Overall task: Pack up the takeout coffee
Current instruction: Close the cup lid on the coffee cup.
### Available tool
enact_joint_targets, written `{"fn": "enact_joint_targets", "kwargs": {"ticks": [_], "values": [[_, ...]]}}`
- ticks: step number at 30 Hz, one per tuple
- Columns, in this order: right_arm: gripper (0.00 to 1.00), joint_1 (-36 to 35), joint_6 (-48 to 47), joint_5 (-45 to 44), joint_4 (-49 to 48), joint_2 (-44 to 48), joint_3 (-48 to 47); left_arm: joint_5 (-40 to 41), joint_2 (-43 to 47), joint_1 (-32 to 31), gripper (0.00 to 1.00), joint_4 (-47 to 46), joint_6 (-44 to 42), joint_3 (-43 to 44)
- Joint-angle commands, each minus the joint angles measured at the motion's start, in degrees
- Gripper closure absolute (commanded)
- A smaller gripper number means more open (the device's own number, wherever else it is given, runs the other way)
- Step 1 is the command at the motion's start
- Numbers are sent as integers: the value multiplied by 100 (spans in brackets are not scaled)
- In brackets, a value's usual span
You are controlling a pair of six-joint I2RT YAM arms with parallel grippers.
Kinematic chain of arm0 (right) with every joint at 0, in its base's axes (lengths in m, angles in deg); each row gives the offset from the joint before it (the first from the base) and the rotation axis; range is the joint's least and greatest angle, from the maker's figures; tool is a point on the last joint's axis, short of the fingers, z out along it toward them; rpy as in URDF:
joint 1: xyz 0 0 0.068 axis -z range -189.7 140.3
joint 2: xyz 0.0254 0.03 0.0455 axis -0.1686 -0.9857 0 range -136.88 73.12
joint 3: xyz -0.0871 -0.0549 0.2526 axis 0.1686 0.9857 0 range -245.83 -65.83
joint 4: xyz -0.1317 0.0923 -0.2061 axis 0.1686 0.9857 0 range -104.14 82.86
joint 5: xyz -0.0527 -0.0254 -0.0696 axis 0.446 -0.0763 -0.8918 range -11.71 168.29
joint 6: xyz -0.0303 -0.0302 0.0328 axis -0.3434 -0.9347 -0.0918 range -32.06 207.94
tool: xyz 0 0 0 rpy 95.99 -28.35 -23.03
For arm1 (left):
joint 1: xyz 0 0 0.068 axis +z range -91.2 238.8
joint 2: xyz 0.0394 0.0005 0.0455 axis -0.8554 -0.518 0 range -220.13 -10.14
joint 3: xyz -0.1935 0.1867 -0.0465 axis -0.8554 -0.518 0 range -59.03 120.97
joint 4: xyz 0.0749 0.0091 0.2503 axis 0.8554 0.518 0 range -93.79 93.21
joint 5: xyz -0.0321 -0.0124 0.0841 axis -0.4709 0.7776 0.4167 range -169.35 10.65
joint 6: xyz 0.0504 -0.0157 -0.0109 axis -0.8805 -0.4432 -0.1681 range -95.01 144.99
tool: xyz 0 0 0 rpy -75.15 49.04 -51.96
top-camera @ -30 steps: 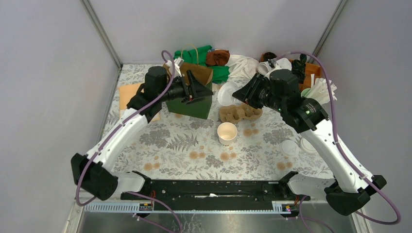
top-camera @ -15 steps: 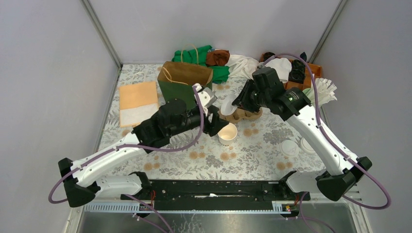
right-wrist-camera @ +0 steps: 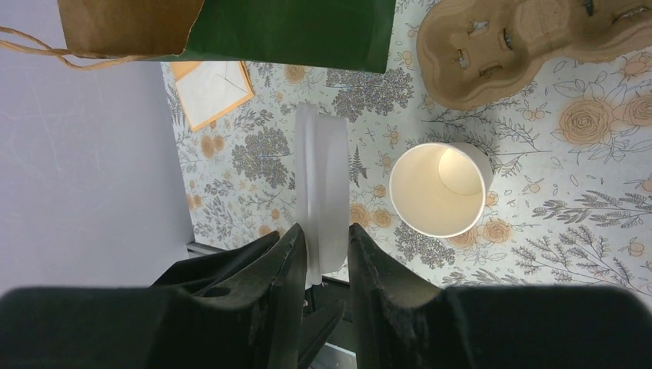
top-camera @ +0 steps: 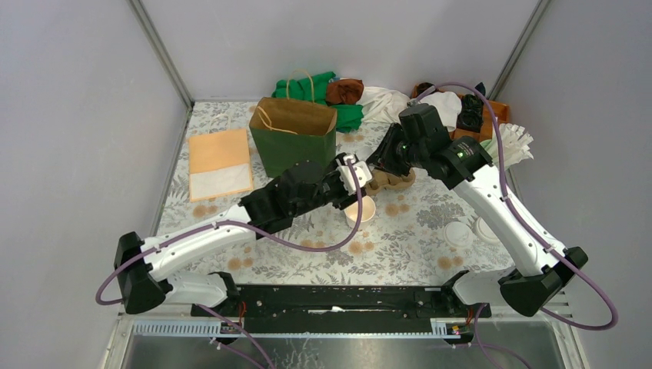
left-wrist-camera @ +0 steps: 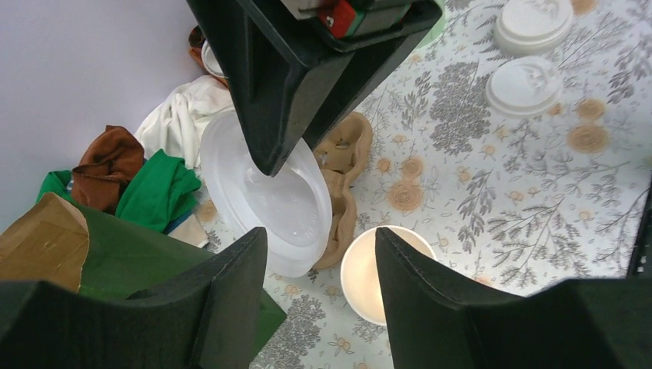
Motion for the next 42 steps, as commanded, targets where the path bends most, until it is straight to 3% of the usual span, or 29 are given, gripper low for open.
{"fn": "enact_joint_targets", "kwargs": {"ticks": [1,6,11,16,21,22,25,27,29,34,42], "values": [[69,-14,97,27,-28,-22,-230,261,-160,-22,42,-500,-355,93],[68,-11,117,176,-56,-4,-204,390,-308,-22,42,-550,-445,153],[69,-15,113,203,-68,5,-174,456,-443,-22,50,-682,-458,200],[69,-15,118,216,-72,31,-151,528,-577,-22,71,-763,-460,228],[66,-12,117,188,-94,65,-101,484,-629,-28,100,-740,-446,276],[61,-12,115,173,-93,74,-99,447,-624,-23,100,-743,-436,269],[27,-16,54,79,-52,79,-163,261,-569,-22,100,-778,-279,206],[13,-2,-52,-81,9,102,-252,177,-502,-16,100,-837,-74,126],[5,57,-264,-163,4,186,-282,115,-418,1,100,-929,175,45],[0,417,-831,179,-176,609,-54,-397,-151,237,100,-1121,1176,-136],[0,1220,-1259,2337,-1084,1131,700,-1786,467,1019,100,-1994,3302,-778]]}}
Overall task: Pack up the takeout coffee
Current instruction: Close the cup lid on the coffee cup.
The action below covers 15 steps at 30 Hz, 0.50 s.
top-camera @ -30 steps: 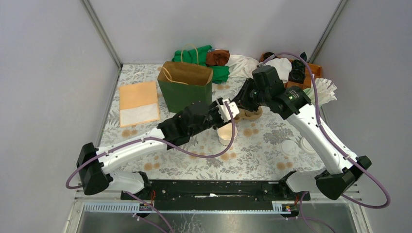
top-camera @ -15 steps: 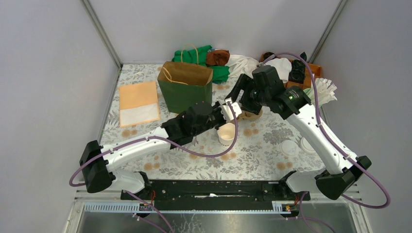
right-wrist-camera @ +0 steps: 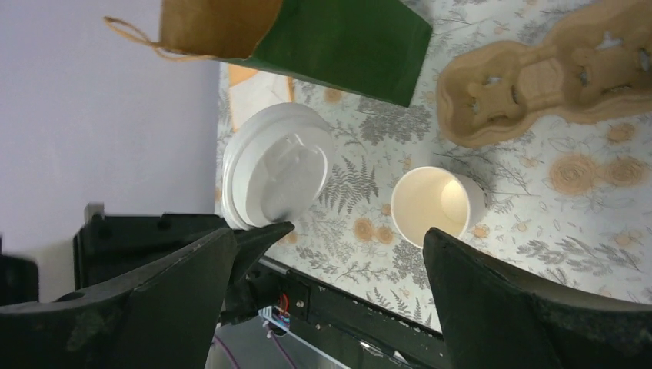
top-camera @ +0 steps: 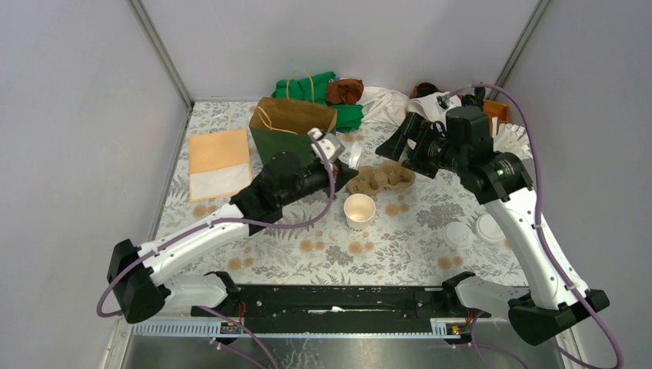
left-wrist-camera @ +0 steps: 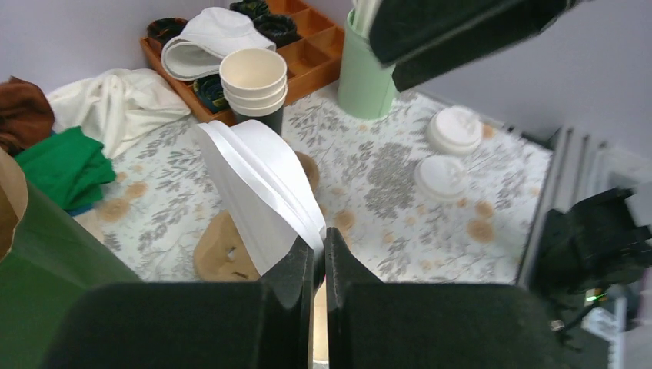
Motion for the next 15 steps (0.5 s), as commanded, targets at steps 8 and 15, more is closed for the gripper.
{"fn": "enact_joint_targets", "kwargs": {"ticks": [8,15], "values": [[0,372,-69,2721,-2105,247,844,-1770,971,957,100,-2485,3272,-1119],[0,366,310,3137,-2418,-140,728,-2215,847,1013,100,-2677,3517,-983]]}}
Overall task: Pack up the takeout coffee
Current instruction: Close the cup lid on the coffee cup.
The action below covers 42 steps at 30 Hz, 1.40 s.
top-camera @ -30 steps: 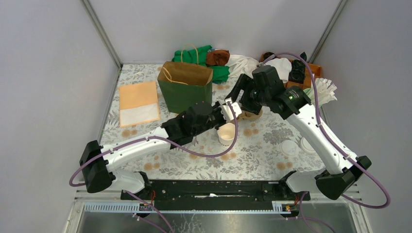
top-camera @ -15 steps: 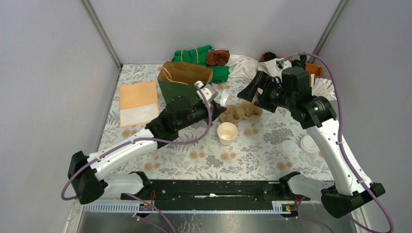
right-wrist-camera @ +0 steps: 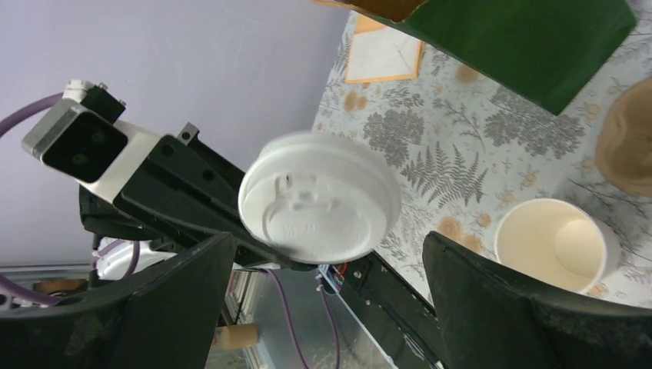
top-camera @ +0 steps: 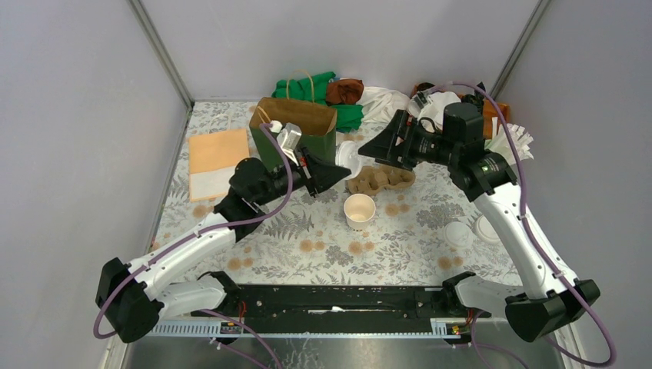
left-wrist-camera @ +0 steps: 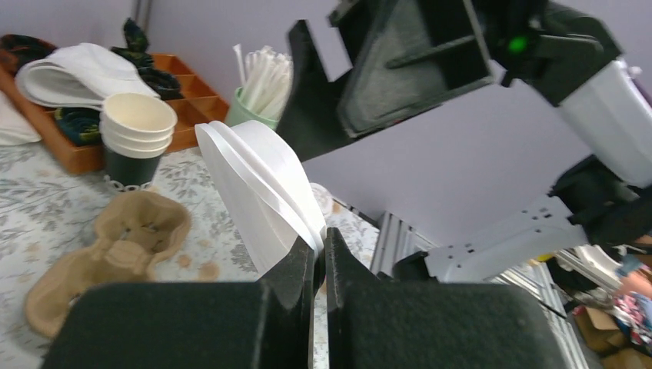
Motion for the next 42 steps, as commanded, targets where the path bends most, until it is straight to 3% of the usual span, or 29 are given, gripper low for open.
{"fn": "enact_joint_targets", "kwargs": {"ticks": [1,20,42], "values": [[0,12,290,533,-459,-216,-148,-514,-13,12,100,-686,388,138],[0,-671,300,-1101,608,-387,-544,-549,-384,13,100,-555,124,398],[0,-682,369,-708,519,-210,-303,-423,-403,14,99,-441,-16,433]]}}
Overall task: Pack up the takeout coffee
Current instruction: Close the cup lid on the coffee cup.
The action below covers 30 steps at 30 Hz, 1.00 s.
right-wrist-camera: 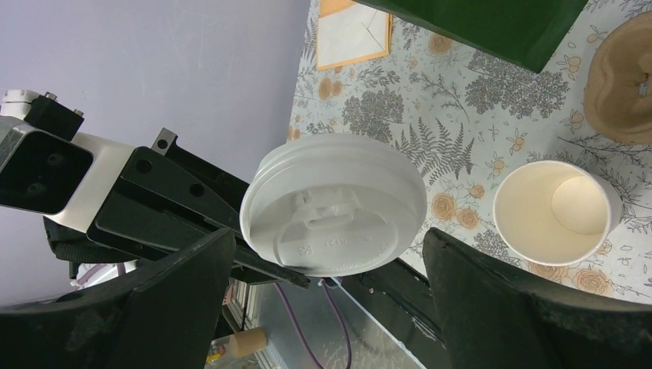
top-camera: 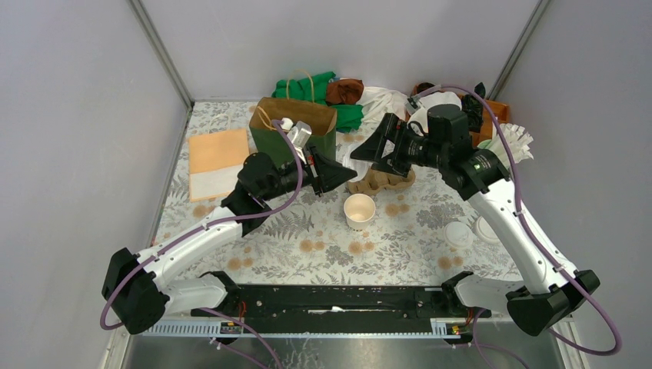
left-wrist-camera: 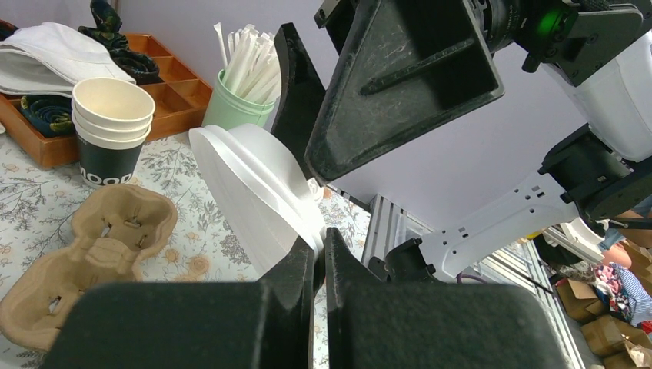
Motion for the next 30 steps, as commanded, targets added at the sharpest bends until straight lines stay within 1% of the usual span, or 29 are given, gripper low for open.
{"fn": "enact_joint_targets", "kwargs": {"ticks": [1,5,11,14,17,19,21,26,28,30], "values": [[0,-69,-1,198,-88,60,17,9,2,12,99,-329,-54,247],[3,-68,-1,221,-115,10,-1,-28,3,12,99,-365,-28,240],[9,-68,31,296,-171,-52,-28,-93,-22,19,98,-431,10,227],[8,-75,40,325,-169,-87,-30,-102,-23,16,98,-475,29,220],[4,-82,39,349,-163,-125,-51,-156,-50,12,98,-499,37,225],[5,-86,40,359,-162,-149,-64,-168,-60,14,98,-498,45,234],[9,-89,39,358,-163,-154,-60,-170,-54,19,98,-506,37,229],[10,-93,65,377,-168,-154,-39,-196,-76,15,96,-548,56,233],[14,-94,56,371,-178,-142,-34,-197,-86,18,93,-532,64,242],[16,-97,41,325,-166,-109,-6,-191,-74,12,79,-522,63,229]]}}
